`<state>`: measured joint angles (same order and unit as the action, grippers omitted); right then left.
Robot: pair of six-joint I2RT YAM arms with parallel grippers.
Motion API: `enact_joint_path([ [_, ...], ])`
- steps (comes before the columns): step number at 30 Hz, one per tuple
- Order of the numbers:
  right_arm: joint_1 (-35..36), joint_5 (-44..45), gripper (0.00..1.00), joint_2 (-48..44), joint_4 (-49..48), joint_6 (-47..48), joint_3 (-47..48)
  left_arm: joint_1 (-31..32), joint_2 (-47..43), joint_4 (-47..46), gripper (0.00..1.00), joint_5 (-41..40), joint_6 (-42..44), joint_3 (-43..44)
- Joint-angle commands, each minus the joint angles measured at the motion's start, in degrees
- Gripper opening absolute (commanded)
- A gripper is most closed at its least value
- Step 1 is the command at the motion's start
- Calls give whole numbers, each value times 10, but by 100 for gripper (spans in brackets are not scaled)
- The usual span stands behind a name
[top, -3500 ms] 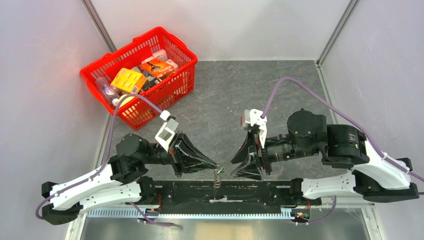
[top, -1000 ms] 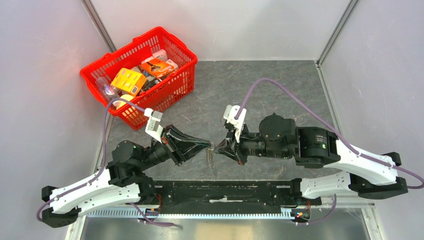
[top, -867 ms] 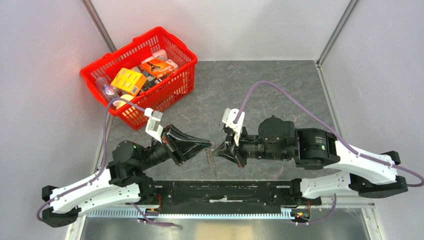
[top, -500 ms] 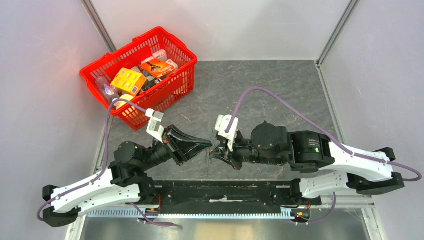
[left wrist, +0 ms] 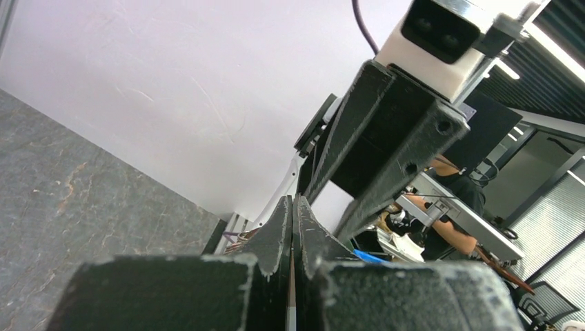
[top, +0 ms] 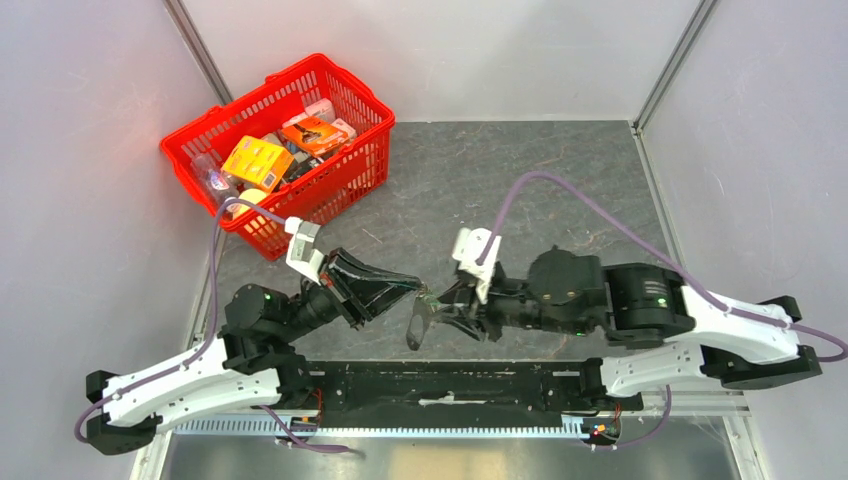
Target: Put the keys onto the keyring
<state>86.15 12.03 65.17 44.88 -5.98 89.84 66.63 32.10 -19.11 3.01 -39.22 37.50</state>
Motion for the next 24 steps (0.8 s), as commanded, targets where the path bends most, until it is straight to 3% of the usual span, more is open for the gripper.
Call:
enact_joint_path([
  [1, 3, 33, 37, -59, 13, -21, 18, -1, -18, -54, 2, 0, -19, -4],
  [10, 3, 15, 34, -84, -22, -45, 20, -1, -24, -79, 2, 8, -35, -15],
  [24, 3, 23, 33, -75, -173, -219, -36, -1, -22, -145, 2, -2, -58, -39],
])
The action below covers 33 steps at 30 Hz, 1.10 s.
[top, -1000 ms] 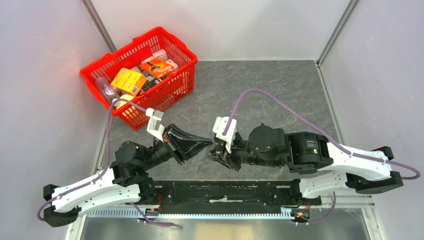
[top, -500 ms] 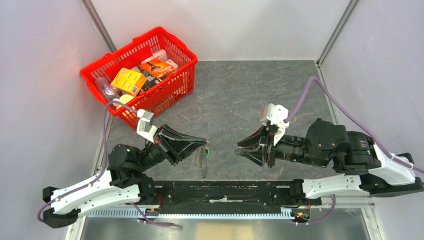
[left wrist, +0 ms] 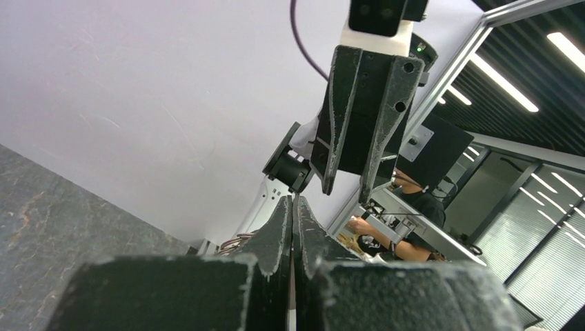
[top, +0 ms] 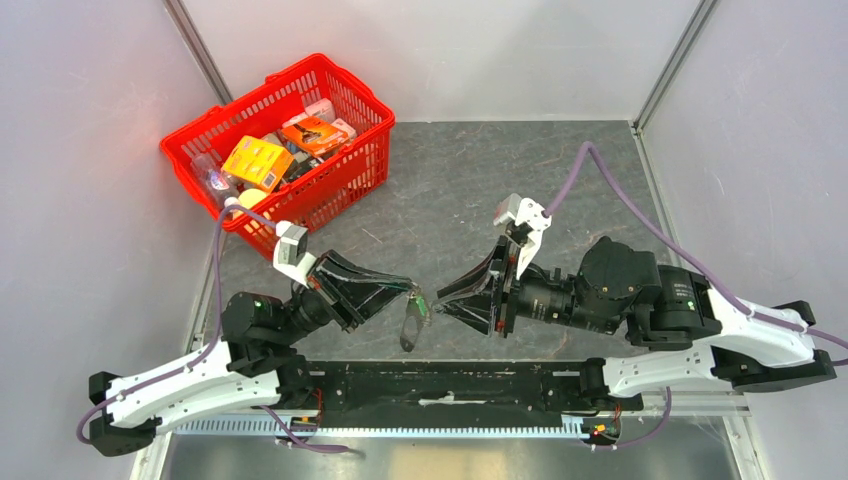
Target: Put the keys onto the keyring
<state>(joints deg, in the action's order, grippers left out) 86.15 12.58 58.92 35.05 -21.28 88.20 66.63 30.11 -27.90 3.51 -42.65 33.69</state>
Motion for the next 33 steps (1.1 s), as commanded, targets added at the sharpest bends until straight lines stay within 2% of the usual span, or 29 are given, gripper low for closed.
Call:
enact_joint_path([
  [1, 3, 24, 33, -18, -84, -77, -28, -1, -4, -60, 2, -9, -24, -1],
  [8, 3, 45, 32, -29, -119, -134, -57, -1, -6, -86, 2, -23, -31, -9],
  [19, 3, 69, 29, -24, -160, -173, -81, -1, -3, -130, 2, -33, -43, -22],
  [28, 3, 73, 36, -4, -172, -177, -81, -1, 0, -140, 2, -33, -43, -14],
  [33, 2, 76, 36, 8, -185, -181, -86, -1, 10, -155, 2, -44, -55, -16],
])
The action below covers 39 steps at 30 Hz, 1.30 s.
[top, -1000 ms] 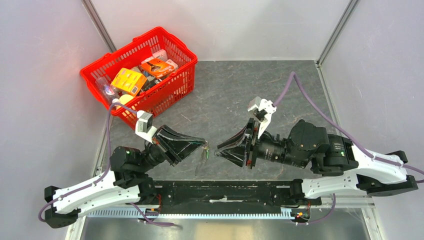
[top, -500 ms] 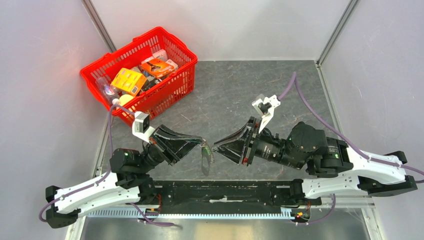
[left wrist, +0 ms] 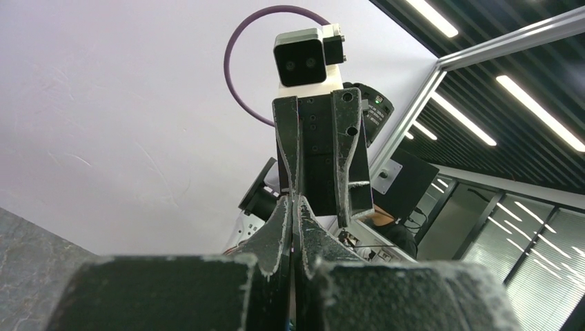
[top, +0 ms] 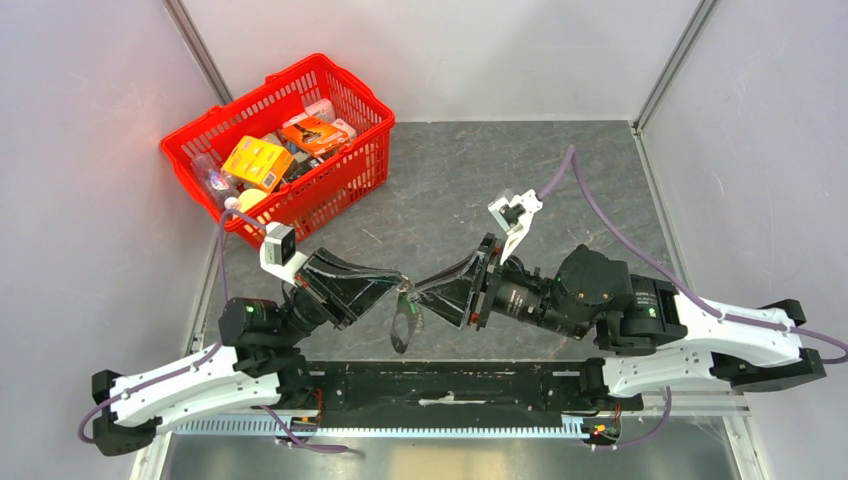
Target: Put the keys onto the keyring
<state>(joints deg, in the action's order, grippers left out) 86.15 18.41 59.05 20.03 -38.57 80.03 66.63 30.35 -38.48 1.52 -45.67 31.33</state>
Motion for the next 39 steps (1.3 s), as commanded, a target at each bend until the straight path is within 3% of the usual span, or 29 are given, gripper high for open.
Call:
enact_joint_path([
  [1, 2, 16, 36, 8, -38, -9, -6, -1, 8, -52, 2, -28, -26, 8],
  [29, -6, 35, 31, 24, -73, 7, -13, -1, 23, -87, 2, -23, -43, -5],
  [33, -7, 32, 18, 26, -75, 8, -11, -1, 23, -93, 2, -25, -44, -9],
  [36, -7, 30, 2, 26, -75, 9, -9, -1, 24, -93, 2, -23, -44, -7],
  [39, -8, 33, 0, 22, -68, 10, -6, -1, 22, -90, 2, -23, -43, -5],
])
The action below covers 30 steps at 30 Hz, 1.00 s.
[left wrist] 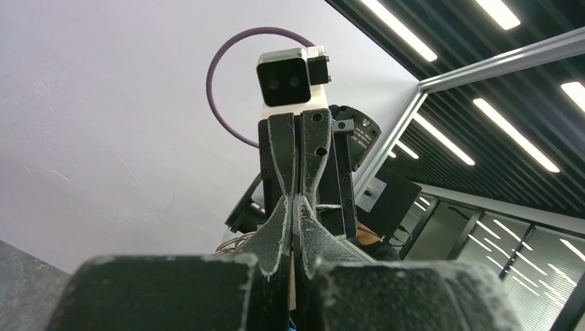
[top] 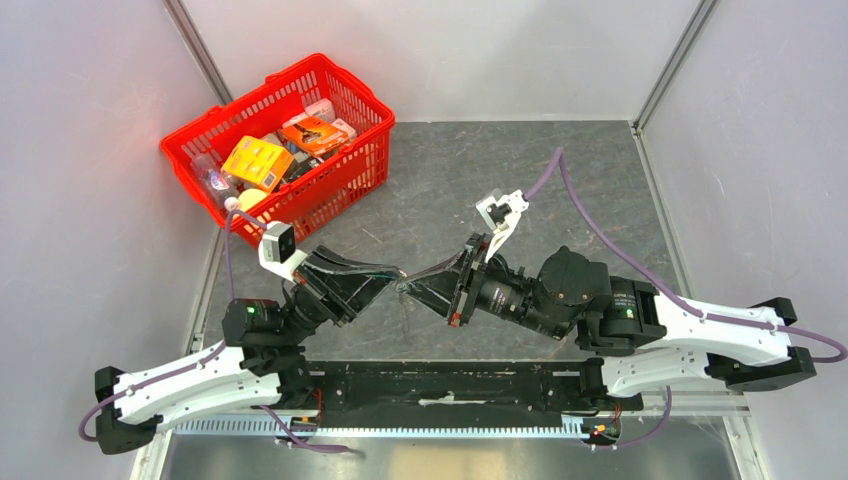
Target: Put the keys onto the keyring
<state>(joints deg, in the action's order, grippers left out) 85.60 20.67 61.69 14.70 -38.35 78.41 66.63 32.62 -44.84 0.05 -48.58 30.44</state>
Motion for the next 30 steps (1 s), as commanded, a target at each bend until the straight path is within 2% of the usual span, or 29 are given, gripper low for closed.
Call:
enact_joint_path([
  [1, -2, 11, 0, -6, -12, 8, 10, -1, -2, -24, 2, -7, -13, 5],
  [7, -2, 14, 0, -20, 1, 15, 5, -1, -11, -2, 2, -3, -12, 8],
  [11, -2, -1, 0, -23, 34, 29, 26, -1, -15, 39, 3, 35, -8, 24],
  [14, -2, -33, 0, -12, 80, 45, 61, -1, -12, 75, 20, 63, -1, 45],
  [18, -2, -58, 0, -4, 136, 63, 100, -1, -4, 135, 29, 112, 7, 79],
  [24, -2, -102, 0, 4, 208, 86, 147, -1, 11, 217, 30, 181, 25, 132],
  [30, -2, -158, 0, 13, 269, 102, 188, -1, 7, 278, 31, 201, 48, 167],
])
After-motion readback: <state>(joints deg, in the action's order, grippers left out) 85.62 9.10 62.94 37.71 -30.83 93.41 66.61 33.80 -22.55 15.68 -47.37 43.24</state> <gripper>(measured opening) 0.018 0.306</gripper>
